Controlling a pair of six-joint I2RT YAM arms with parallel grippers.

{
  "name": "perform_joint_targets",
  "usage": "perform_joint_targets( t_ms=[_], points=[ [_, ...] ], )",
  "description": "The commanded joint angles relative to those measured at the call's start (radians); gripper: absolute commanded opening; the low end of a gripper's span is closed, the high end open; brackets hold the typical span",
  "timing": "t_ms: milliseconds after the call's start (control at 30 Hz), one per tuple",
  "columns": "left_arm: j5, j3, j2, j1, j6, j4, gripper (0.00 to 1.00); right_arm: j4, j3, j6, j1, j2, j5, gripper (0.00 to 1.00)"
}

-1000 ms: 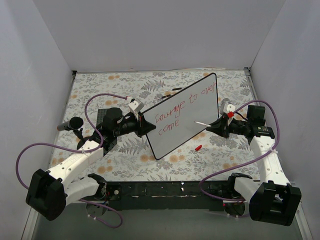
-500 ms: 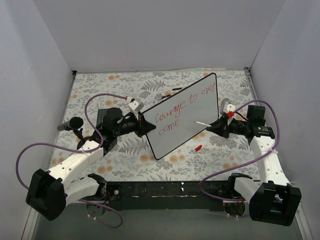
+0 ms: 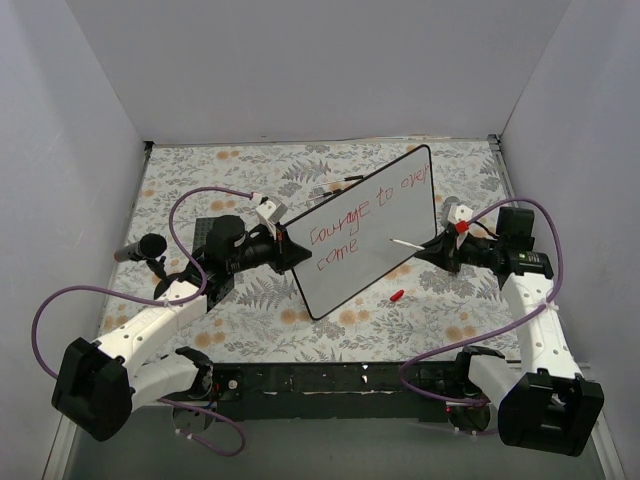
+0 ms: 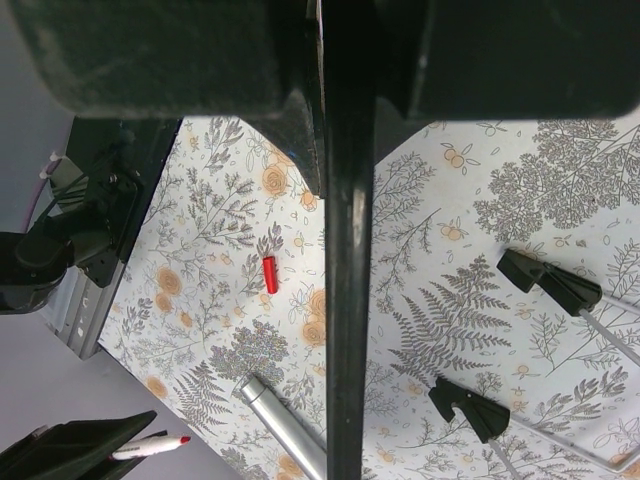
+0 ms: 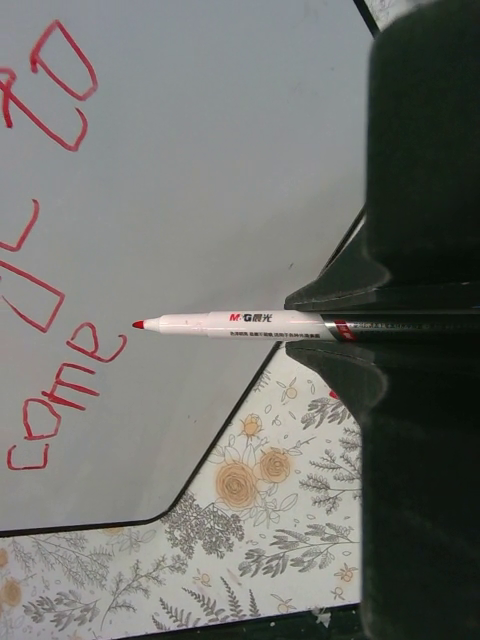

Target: Write a sentence on the whiteboard

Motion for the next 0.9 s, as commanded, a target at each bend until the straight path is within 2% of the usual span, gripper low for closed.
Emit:
perform_joint_targets(
  t_ms=[0,133,333,467,667,867],
  points=[
    [-0.023,0.016,-0.022,-0.001,-0.004,-0.042,0.0,-0.045,0.096,-0.003,0.004,-0.003,0.033,0.01],
    [-0.037,-0.007,-0.039,-0.001,-0.05,-0.024,0.0,-0.048,0.104,0.043,0.004,0.003,0.111,0.01],
    [-0.048,-0.041,-0.05,-0.001,-0.109,0.015,0.0,0.099,0.054,0.213,0.047,-0.02,0.249,0.01],
    [-0.04,-0.041,-0.038,-0.001,-0.124,0.022,0.0,0.163,0.022,0.27,0.19,-0.025,0.385,0.01],
    [-0.035,-0.036,-0.028,-0.003,-0.12,0.015,0.0,0.266,0.016,0.325,0.341,0.01,0.47,0.01],
    [-0.043,-0.03,-0.033,-0.001,-0.101,-0.011,0.0,0.263,0.07,0.314,0.367,0.083,0.521,0.01]
  ],
)
